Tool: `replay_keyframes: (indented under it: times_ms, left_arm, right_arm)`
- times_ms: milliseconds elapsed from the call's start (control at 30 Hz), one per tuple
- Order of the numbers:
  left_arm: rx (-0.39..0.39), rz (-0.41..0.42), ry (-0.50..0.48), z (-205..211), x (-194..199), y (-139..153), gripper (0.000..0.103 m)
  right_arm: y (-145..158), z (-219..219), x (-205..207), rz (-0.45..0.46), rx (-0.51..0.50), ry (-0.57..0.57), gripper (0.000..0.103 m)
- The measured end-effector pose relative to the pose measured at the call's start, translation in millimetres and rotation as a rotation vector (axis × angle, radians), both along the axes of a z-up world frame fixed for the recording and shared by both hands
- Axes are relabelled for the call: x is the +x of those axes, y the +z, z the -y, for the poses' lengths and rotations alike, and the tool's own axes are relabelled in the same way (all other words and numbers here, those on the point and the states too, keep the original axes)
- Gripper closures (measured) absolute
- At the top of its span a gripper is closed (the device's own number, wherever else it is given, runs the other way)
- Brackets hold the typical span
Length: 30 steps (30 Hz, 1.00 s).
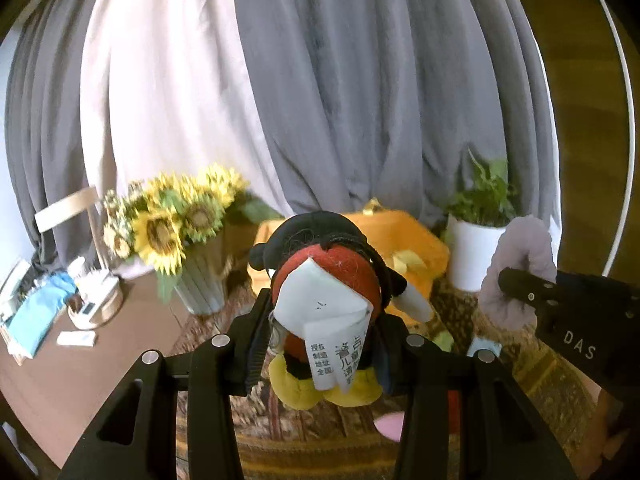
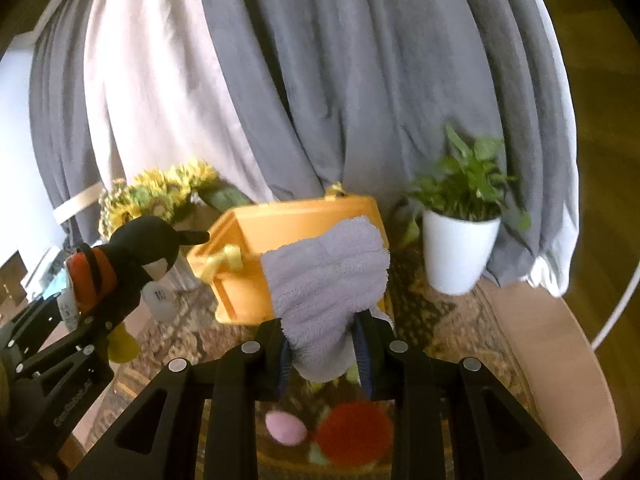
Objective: Organize soft objects
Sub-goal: 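Carry both plushes to the orange crate and release them inside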
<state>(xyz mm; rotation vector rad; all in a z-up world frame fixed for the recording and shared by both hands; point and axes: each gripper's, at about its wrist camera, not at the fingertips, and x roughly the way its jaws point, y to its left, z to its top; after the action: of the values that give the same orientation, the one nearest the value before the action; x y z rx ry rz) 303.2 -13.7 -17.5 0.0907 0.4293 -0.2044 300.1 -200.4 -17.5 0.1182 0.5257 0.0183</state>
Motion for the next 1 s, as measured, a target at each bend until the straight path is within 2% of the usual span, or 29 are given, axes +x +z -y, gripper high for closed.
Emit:
replay_keyframes:
  times_ms: [500, 833, 1000]
  left_arm:
    - [-0.050, 0.048, -0.041, -2.8, 51.2, 35.0, 0.059]
    - [-0.087, 0.048, -0.030, 1.0, 106.5, 40.2, 0.059]
    - [-0.076, 0.032, -0.028, 7.6, 139.8, 35.6, 0.059]
  right_arm:
    - [35.3, -8.7, 49.1, 0.130, -0.005, 0.023, 0.075]
    - [38.0, -4.9, 109.9, 0.128, 0.012, 0.048, 0.075]
    - [30.6, -3.8, 141.8, 0.103, 0.014, 0.048, 0.075]
